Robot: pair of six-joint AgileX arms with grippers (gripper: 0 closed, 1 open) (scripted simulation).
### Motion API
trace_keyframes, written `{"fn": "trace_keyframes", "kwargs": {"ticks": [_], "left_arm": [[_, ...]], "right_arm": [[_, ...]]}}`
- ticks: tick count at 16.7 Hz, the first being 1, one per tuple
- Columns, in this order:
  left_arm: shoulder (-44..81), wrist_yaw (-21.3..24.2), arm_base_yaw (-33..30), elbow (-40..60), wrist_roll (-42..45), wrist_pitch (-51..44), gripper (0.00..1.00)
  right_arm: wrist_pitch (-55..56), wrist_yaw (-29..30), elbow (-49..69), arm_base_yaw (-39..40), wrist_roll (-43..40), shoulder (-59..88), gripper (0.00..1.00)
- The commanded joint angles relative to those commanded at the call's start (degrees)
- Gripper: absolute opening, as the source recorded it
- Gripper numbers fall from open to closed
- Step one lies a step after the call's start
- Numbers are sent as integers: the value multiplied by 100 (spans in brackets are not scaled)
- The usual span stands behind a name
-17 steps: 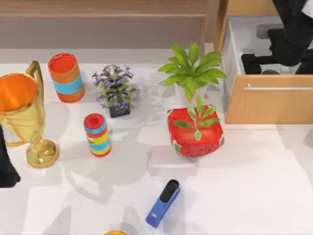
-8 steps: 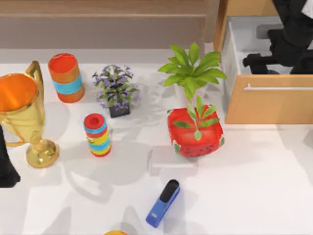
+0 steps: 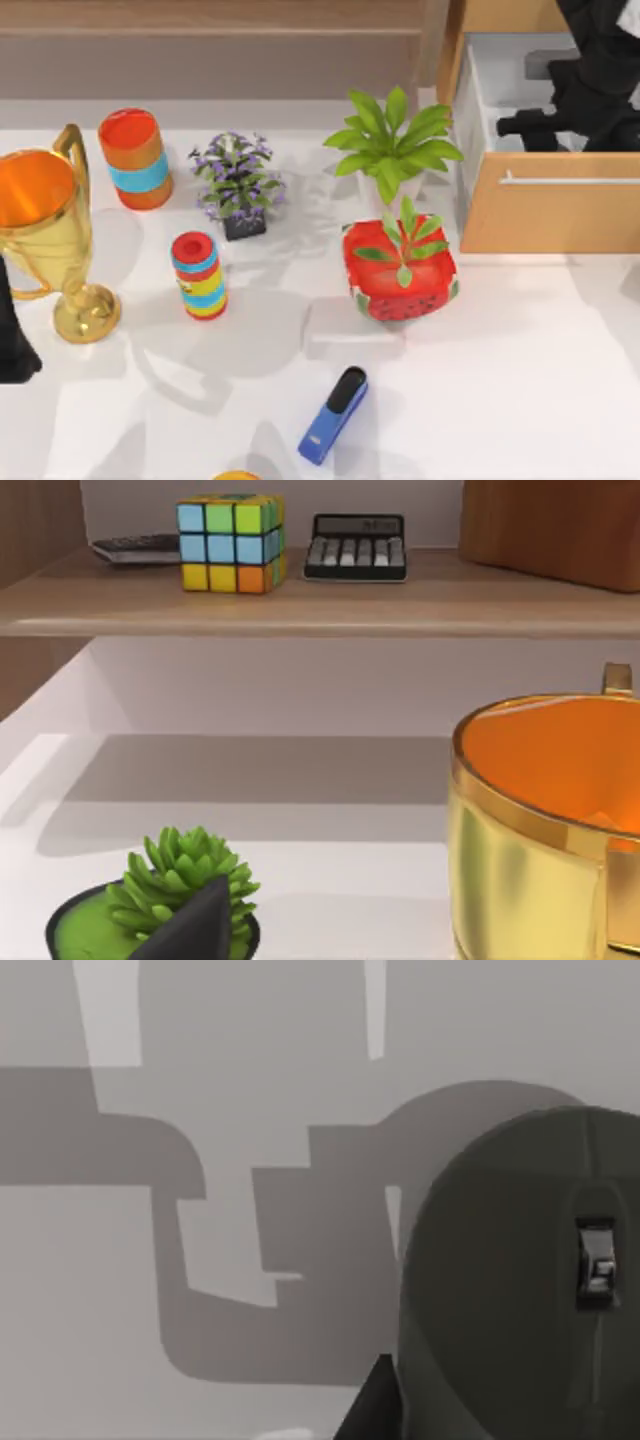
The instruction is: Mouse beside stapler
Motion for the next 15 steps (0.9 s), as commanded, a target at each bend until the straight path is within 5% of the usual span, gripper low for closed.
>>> {"fn": "trace_keyframes", "kwargs": {"ticks": [15], "left_arm": [[0, 0, 0, 0, 0, 0, 100]], "right_arm": [[-15, 266, -325, 108, 221, -754, 0]]}}
